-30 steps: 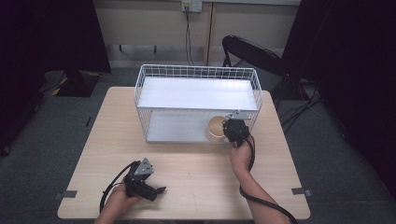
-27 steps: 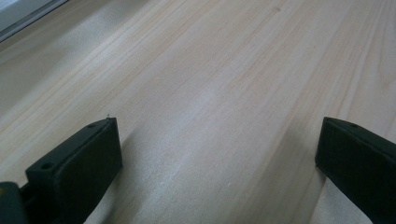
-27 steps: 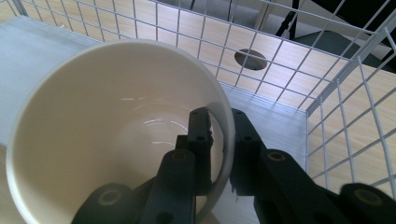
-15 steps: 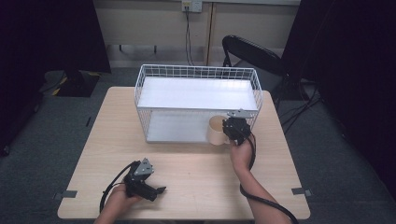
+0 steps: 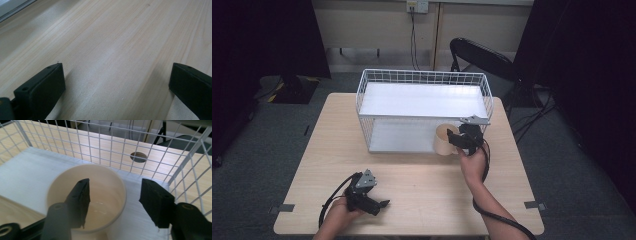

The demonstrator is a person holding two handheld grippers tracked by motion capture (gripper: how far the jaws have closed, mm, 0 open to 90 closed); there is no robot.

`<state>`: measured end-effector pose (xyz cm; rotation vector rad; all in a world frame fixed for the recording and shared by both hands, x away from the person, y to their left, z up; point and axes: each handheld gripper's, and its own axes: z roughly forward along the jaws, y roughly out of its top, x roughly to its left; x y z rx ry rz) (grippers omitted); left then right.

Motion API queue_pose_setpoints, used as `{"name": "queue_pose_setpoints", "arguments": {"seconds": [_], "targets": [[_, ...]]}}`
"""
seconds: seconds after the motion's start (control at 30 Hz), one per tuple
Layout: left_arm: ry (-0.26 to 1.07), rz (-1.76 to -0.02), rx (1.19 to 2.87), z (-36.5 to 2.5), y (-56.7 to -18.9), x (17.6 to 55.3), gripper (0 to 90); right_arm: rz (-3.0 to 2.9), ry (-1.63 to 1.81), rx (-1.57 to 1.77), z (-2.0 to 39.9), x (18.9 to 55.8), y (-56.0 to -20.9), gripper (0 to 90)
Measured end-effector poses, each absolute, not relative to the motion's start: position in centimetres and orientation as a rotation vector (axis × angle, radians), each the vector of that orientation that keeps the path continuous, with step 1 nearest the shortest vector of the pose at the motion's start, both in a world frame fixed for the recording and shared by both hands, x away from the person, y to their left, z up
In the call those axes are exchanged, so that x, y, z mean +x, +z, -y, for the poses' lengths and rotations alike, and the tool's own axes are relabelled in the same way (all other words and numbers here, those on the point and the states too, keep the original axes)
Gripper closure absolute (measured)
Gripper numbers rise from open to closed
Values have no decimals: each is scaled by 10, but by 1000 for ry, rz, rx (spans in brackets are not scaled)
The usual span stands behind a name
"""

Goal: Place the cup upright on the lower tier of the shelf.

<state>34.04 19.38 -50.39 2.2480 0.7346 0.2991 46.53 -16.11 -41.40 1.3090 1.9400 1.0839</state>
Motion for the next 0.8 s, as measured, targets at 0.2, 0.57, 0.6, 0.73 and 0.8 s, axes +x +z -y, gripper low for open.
{"name": "queue_pose_setpoints", "arguments": {"seconds": [0.2, 0.57, 0.6, 0.73, 0.8], "targets": [[300, -735, 2248, -194, -504, 340, 0, -1955, 1149, 1317, 163, 459, -411, 280], [300, -735, 2248, -194, -504, 340, 0, -2002, 1190, 1289, 162, 445, -413, 206], [300, -734, 2249, -194, -504, 340, 0, -2007, 1188, 1283, 162, 445, -414, 201], [299, -735, 2249, -194, -504, 340, 0, -2035, 1184, 1276, 161, 445, -419, 199], [299, -734, 2248, -194, -504, 340, 0, -2043, 1180, 1277, 159, 445, -421, 195]]}}
